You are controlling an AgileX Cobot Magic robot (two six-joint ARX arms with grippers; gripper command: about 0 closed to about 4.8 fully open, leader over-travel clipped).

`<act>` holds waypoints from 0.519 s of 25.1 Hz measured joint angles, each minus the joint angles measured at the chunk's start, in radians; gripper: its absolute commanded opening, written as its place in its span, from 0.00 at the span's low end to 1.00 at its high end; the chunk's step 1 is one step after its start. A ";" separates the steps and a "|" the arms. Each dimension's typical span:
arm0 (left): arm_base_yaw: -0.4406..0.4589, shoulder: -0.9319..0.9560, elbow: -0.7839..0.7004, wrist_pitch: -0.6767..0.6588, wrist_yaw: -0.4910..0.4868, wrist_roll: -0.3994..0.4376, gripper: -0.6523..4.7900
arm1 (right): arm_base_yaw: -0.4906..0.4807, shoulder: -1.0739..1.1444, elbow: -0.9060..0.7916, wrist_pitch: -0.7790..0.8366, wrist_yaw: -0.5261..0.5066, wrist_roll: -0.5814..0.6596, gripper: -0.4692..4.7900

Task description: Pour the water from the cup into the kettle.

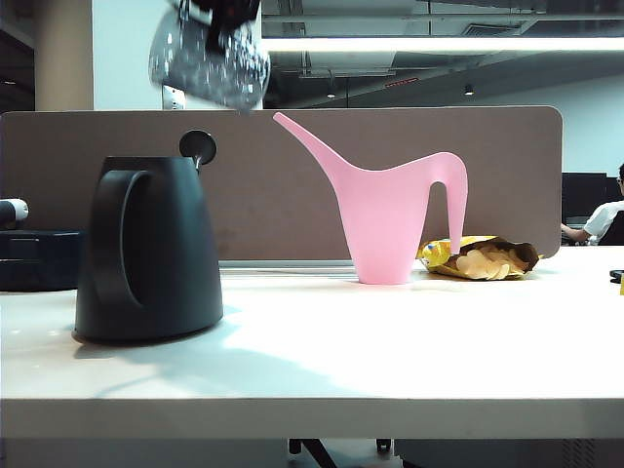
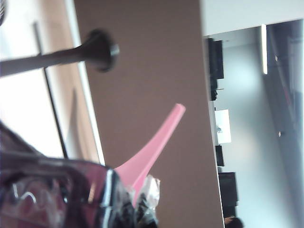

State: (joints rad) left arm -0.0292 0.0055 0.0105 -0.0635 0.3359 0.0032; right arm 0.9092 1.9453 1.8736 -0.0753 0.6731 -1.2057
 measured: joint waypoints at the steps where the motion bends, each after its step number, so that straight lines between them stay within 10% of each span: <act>1: 0.000 0.000 0.000 0.010 0.000 0.000 0.11 | -0.009 -0.030 0.000 -0.001 -0.021 0.051 0.07; 13: 0.000 0.000 0.000 0.064 0.003 0.000 0.11 | -0.215 -0.207 0.001 -0.176 -0.172 0.573 0.07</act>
State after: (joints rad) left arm -0.0292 0.0055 0.0105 0.0002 0.3393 0.0032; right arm 0.6941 1.7386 1.8744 -0.2516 0.5011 -0.6331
